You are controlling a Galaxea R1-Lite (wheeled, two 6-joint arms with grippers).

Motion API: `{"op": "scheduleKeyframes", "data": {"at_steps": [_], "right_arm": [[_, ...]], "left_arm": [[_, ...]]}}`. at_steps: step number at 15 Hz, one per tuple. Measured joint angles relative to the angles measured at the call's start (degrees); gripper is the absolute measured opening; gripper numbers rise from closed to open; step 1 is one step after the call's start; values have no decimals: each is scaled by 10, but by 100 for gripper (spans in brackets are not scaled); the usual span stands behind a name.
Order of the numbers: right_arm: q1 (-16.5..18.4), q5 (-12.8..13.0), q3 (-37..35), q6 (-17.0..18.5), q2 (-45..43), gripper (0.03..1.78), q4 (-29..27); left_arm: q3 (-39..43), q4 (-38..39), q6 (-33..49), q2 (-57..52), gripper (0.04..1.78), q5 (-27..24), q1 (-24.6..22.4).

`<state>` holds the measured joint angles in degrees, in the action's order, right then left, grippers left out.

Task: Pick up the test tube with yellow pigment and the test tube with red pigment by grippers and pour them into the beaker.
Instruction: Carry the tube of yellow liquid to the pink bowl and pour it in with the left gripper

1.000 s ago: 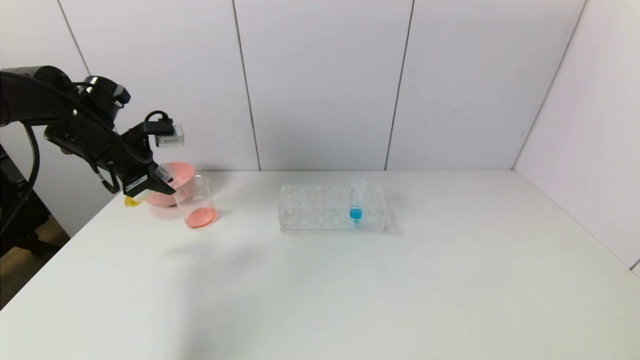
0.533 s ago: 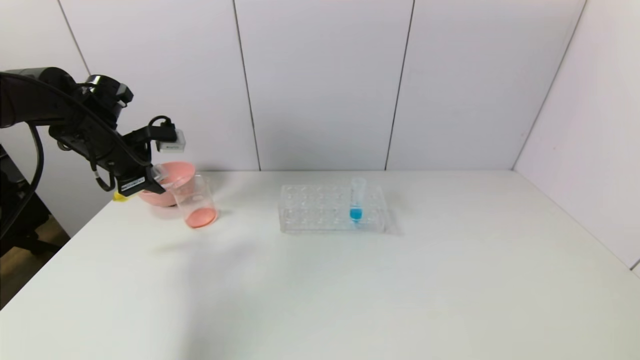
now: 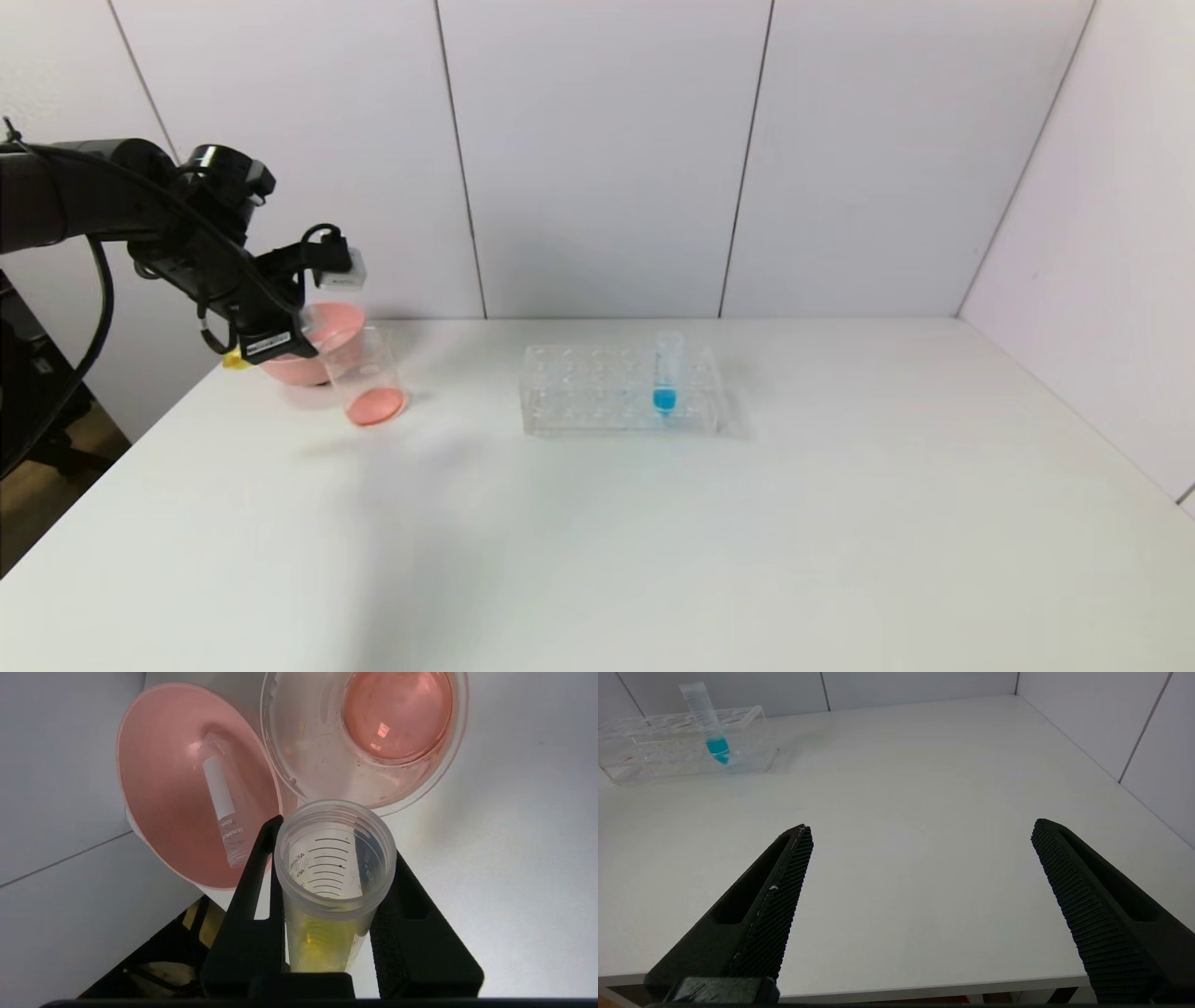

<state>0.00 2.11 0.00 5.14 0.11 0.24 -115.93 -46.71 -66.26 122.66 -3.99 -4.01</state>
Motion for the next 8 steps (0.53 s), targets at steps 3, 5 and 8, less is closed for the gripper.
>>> {"op": "scheduleKeyframes", "data": {"at_steps": [3,5,8], "right_arm": [[0,0,0,0,0,171,0],[0,0,0,0,0,171,0],[0,0,0,0,0,171,0]], "left_arm": [[0,7,-8,1,51,44,13],[0,8,-9,1,51,65,24],[0,9,-16,0,51,107,40]]}}
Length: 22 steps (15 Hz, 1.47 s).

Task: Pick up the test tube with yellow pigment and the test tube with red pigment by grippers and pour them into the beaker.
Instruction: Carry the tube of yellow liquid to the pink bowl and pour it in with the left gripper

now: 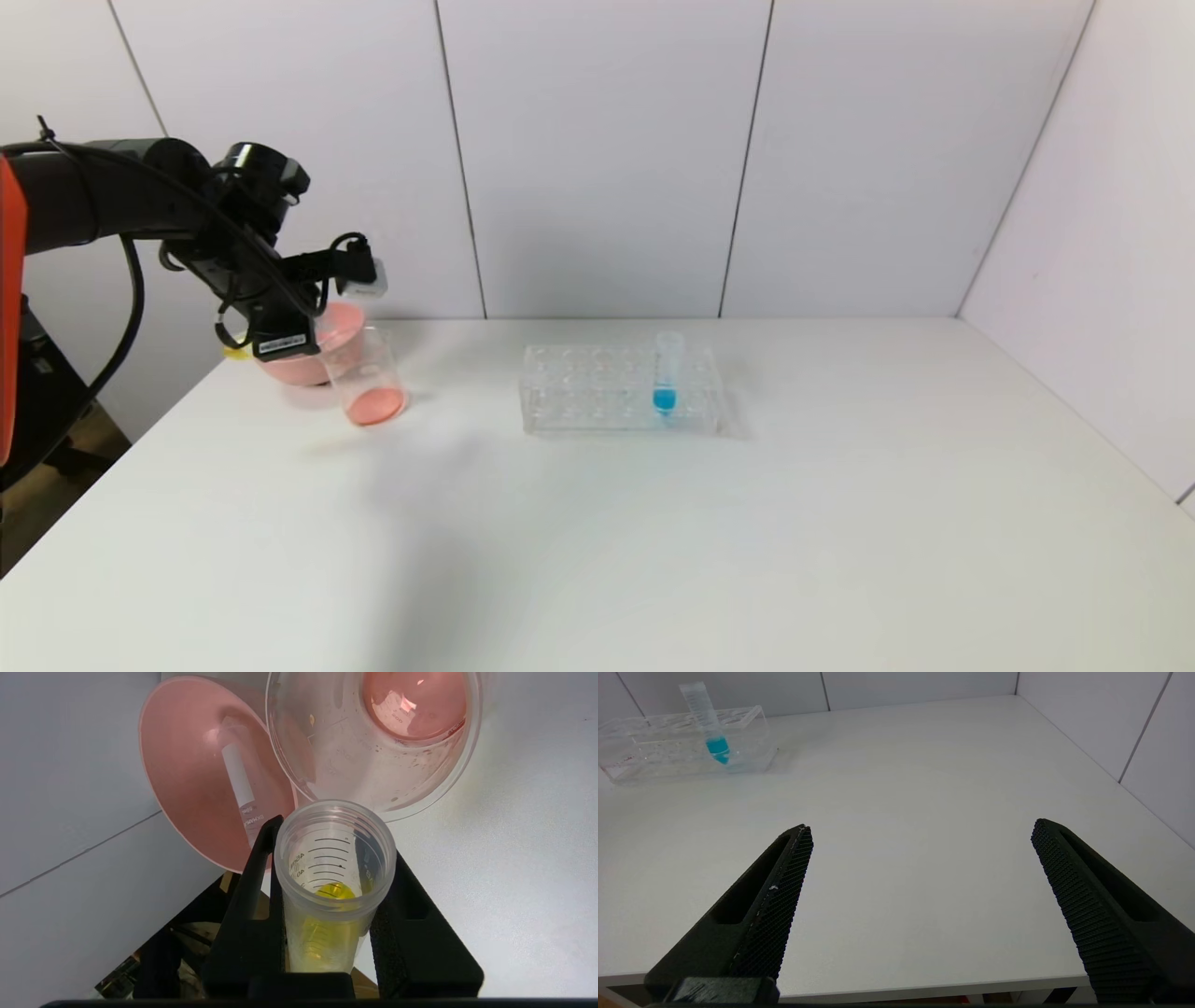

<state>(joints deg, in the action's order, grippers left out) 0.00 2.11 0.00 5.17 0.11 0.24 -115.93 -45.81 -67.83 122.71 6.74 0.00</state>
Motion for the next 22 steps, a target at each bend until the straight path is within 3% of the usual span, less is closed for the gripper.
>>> {"op": "scheduleKeyframes", "data": {"at_steps": [5,22], "right_arm": [[0,0,0,0,0,171,0],[0,0,0,0,0,171,0]], "left_arm": [[0,3,-5,2,51,64,17],[0,8,-27,15,51,210,56]]}}
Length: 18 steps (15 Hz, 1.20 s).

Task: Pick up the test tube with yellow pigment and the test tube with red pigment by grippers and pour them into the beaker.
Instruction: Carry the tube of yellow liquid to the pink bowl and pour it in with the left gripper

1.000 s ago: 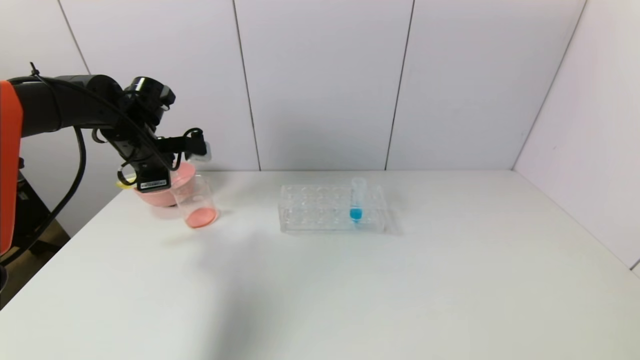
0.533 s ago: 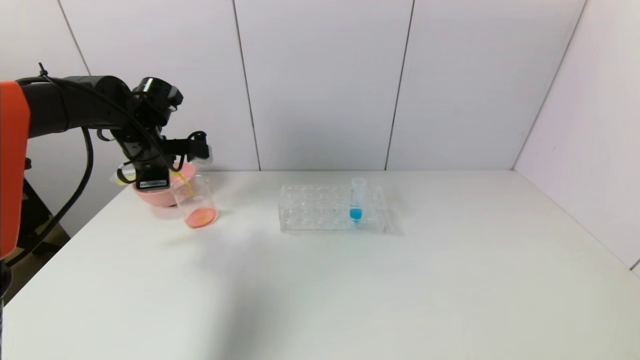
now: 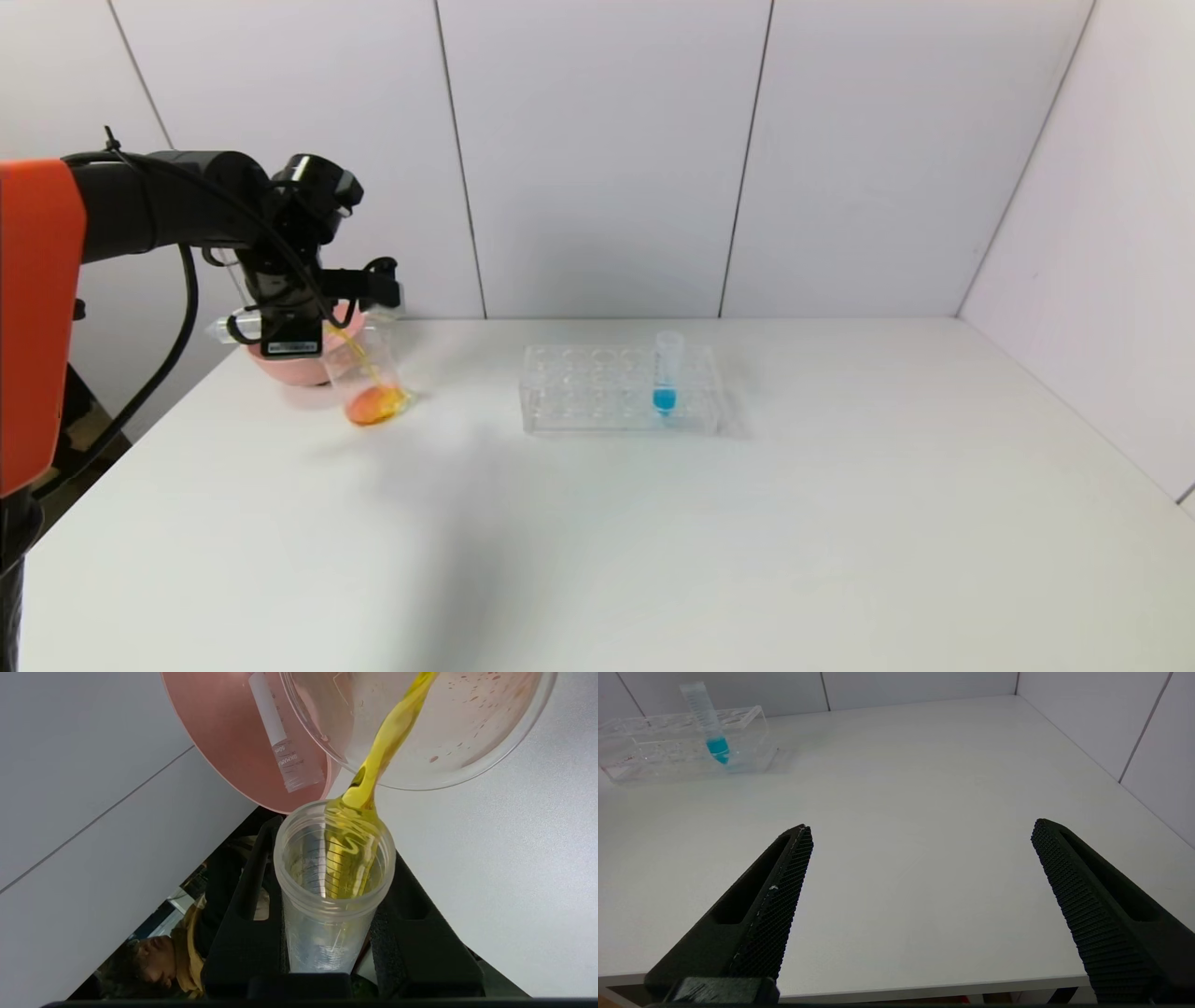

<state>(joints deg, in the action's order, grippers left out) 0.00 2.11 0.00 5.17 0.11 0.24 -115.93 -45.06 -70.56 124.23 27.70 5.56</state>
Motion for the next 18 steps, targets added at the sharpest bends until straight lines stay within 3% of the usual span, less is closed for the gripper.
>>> {"op": "scheduleKeyframes", "data": {"at_steps": [12,18], "right_arm": [[0,0,0,0,0,171,0],[0,0,0,0,0,171,0]], "left_arm": [[0,13,-26,5,51,110,30],[1,10,-25,5,51,116,43]]}}
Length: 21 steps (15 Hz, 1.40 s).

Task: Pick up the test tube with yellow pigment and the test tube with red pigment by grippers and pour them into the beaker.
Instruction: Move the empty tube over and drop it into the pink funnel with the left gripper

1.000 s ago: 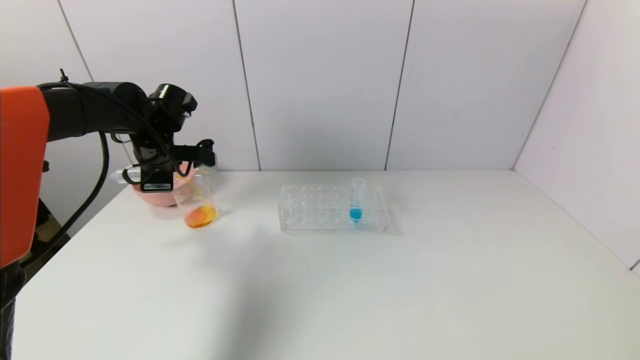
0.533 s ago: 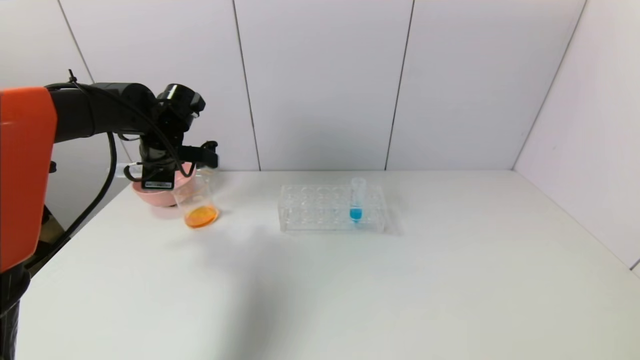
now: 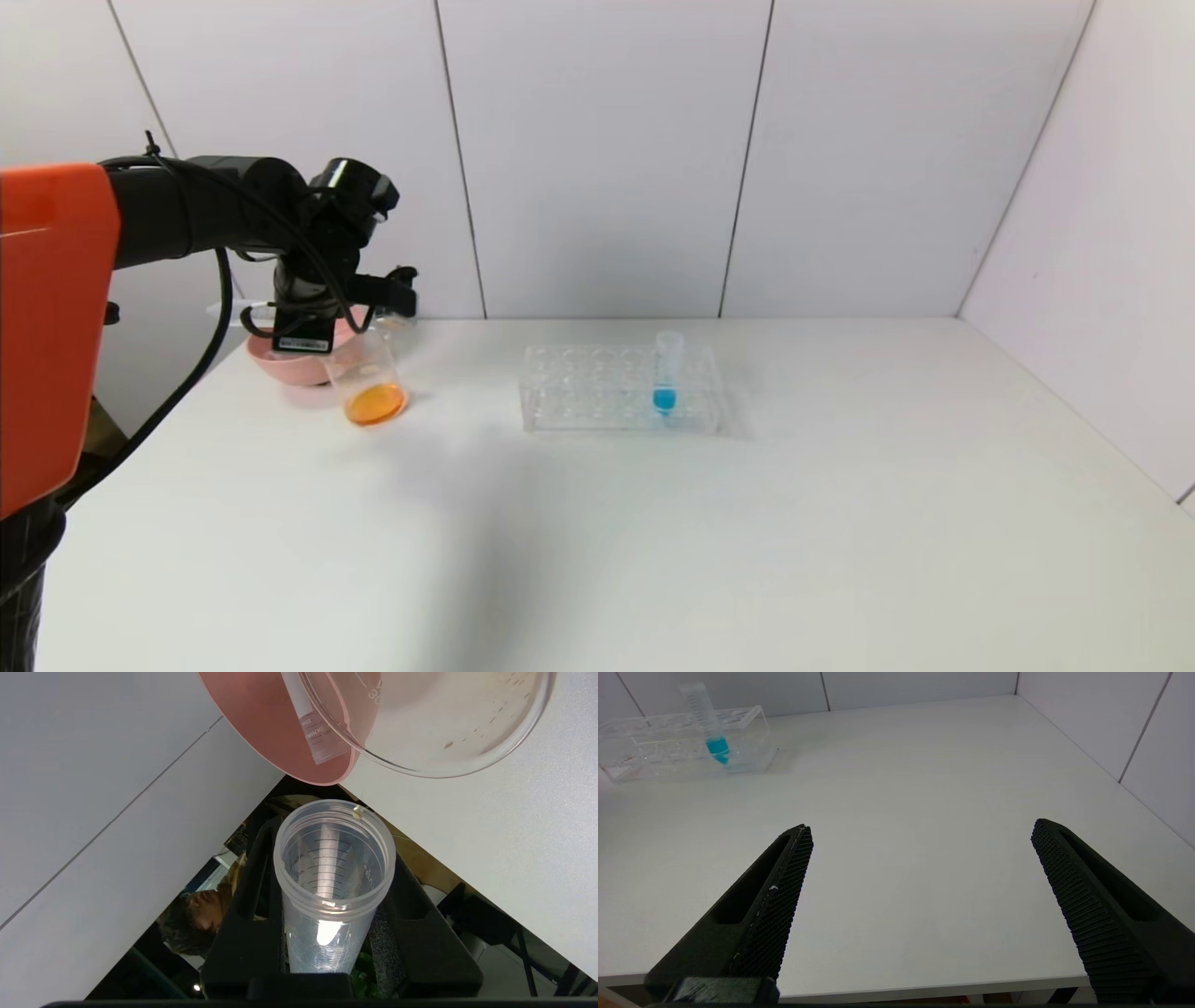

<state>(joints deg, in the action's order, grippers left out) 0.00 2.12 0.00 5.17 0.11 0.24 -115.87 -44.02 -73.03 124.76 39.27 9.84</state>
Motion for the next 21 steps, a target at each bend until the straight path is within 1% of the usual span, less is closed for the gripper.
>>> {"op": "scheduleKeyframes", "data": {"at_steps": [2,3,4,6,9,12,13,14,15,18,19,21], "right_arm": [[0,0,0,0,0,171,0],[0,0,0,0,0,171,0],[0,0,0,0,0,171,0],[0,0,0,0,0,171,0],[0,0,0,0,0,171,0],[0,0,0,0,0,171,0],[0,0,0,0,0,171,0],[0,0,0,0,0,171,0],[0,0,0,0,0,171,0],[0,0,0,0,0,171,0],[0,0,0,0,0,171,0],[0,0,0,0,0,171,0]], "left_arm": [[3,2,7,-6,51,-16,-2],[6,3,10,-11,51,-37,-7],[8,2,18,-16,51,-72,-15],[13,-4,61,-27,51,-156,-35],[23,-17,134,-49,51,-287,-79],[56,9,251,-74,51,-425,-114],[74,36,294,-88,51,-463,-129],[93,68,325,-98,51,-483,-143],[120,114,359,-110,51,-492,-155],[238,288,480,-143,51,-495,-170],[290,362,524,-156,51,-495,-175],[383,502,581,-182,51,-492,-186]]}}
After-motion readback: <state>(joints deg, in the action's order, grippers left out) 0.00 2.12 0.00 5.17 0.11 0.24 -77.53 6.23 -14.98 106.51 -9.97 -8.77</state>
